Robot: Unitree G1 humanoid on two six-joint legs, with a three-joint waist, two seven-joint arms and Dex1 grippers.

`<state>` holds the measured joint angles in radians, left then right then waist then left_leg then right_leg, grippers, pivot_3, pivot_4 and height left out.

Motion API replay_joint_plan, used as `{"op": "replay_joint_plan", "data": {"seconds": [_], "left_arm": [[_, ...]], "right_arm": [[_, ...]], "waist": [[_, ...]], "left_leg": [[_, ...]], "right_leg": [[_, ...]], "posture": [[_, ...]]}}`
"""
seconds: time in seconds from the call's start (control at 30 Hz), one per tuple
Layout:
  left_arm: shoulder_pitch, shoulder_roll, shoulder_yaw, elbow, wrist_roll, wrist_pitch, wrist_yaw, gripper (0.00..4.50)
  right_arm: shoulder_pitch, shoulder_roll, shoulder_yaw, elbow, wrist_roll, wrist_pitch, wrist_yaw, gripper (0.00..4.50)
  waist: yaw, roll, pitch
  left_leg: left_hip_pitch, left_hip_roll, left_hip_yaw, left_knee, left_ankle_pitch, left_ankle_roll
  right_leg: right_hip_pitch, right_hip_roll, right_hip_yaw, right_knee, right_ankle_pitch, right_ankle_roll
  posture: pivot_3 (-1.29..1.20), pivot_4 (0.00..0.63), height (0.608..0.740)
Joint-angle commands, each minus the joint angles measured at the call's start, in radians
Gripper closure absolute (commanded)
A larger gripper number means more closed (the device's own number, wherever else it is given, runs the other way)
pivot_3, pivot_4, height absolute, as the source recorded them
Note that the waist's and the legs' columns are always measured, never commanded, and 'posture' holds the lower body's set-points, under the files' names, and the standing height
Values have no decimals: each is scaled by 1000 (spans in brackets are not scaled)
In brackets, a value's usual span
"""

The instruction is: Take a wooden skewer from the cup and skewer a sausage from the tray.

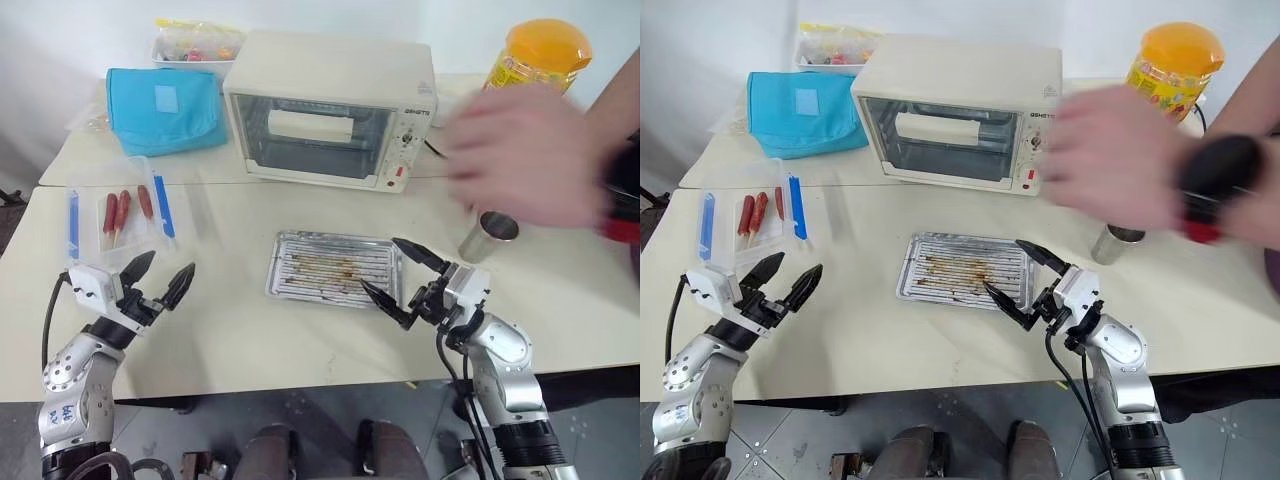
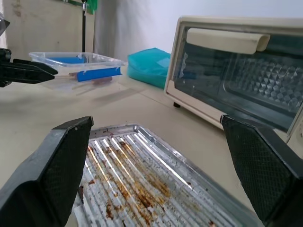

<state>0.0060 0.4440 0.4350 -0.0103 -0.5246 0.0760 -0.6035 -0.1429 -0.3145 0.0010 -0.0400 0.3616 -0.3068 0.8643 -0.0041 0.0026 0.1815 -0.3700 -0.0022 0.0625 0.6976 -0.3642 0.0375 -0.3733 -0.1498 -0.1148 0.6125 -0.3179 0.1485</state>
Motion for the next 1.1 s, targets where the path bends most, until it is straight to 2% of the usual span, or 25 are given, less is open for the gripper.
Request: {"op": "replay_joint_plan", "data": {"seconds": [0.03,0.27,1.1], "left_arm": [[41,-7,30,-54,-8,-29,5,74],[139,-31,30,-96,-28,-27,3,74],[236,-57,44,-225,-65,18,34,74]], "right_arm": [[-5,-14,-4,-49,17,-1,3,0],[-17,-33,10,-74,28,23,25,0],[-34,-130,67,-87,15,56,154,0]], "waist": [[1,0,0],[3,0,0],[3,0,0]], "left_leg": [[0,0,0,0,0,0],[0,0,0,0,0,0],[0,0,0,0,0,0]], "right_leg": [[0,0,0,0,0,0],[0,0,0,0,0,0],[0,0,1,-1,0,0]], "posture": [[0,150,740],[0,150,740],[0,150,740]]}}
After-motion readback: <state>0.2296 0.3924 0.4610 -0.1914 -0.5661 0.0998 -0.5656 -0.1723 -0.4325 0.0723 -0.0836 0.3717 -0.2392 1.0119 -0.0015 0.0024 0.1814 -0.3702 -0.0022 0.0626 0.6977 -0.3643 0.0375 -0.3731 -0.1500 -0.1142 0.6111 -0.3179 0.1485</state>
